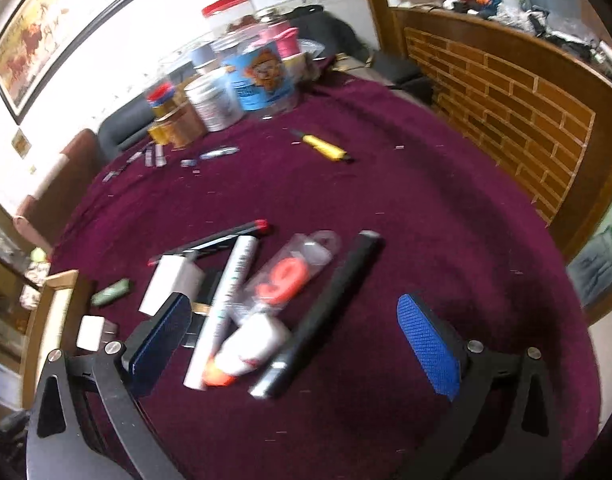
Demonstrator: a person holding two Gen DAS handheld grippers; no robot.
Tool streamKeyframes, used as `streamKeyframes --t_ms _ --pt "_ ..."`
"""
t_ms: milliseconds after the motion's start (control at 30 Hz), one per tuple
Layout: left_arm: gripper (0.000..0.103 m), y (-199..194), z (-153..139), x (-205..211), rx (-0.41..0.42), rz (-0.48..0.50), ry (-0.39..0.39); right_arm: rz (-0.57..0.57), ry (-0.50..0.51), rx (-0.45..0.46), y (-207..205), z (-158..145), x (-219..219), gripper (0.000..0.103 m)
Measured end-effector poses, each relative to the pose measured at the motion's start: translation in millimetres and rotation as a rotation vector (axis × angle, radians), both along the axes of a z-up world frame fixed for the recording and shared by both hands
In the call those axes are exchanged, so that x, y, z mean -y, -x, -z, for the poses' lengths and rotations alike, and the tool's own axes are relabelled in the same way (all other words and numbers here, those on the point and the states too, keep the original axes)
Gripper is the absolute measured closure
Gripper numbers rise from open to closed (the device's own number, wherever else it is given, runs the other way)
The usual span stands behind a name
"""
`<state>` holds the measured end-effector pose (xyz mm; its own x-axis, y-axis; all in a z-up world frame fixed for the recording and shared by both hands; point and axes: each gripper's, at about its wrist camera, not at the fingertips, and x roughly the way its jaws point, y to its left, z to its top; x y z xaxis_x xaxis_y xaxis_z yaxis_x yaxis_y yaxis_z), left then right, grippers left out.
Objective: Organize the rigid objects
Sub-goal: 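Carry the tape roll into the tray and release it while the right gripper grasps the white charger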
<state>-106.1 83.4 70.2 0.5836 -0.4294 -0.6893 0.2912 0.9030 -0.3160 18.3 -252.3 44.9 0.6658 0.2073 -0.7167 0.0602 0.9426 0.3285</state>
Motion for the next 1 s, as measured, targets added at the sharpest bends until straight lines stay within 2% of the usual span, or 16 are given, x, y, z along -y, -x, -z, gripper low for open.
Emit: streamKeyframes --t_ms 133,267,367,400,433,500,567,600,700,1000 --pt "0.095 4.7 -4.9 -15.5 0.012 -0.03 0.01 -0.082 -0.022 -0.007 -14.4 -9.6 -39.4 0.001" --pt "0.095 8.4 -4.5 -34.4 0.012 -0.072 0.007 -0.132 0.079 -0.036 -33.6 -10.4 -86.8 0.008" --pt "0.095 10.1 -2.4 -48.4 0.006 -0.106 0.013 -0.146 0.168 -0.081 -46.6 -2.4 -113.2 0.024" --pt "0.095 10.4 -1.7 -52.3 0.003 -0.115 0.016 -0.146 0.19 -0.095 -49.9 0.9 -118.3 0.033" --pt "0.095 10.3 -0.9 -56.0 0.001 -0.123 0.019 -0.141 0.214 -0.112 -52.3 4.3 -122.2 0.038" --pt "0.095 9.9 0.7 -63.4 -0.006 -0.14 0.027 -0.126 0.253 -0.15 -58.1 13.0 -127.3 0.039" --pt "0.095 10.2 1.9 -69.0 -0.008 -0.151 0.037 -0.112 0.263 -0.18 -63.5 22.1 -127.6 0.052" --pt "0.095 10.3 2.5 -71.8 -0.009 -0.157 0.042 -0.117 0.246 -0.192 -65.3 24.4 -127.5 0.063" --pt "0.094 9.6 2.7 -78.4 -0.011 -0.174 0.044 -0.122 0.238 -0.186 -64.3 24.5 -128.1 0.078" --pt "0.094 -3.5 -8.2 -118.1 -0.019 -0.236 0.037 -0.145 0.018 -0.161 -48.5 5.2 -111.8 0.078"
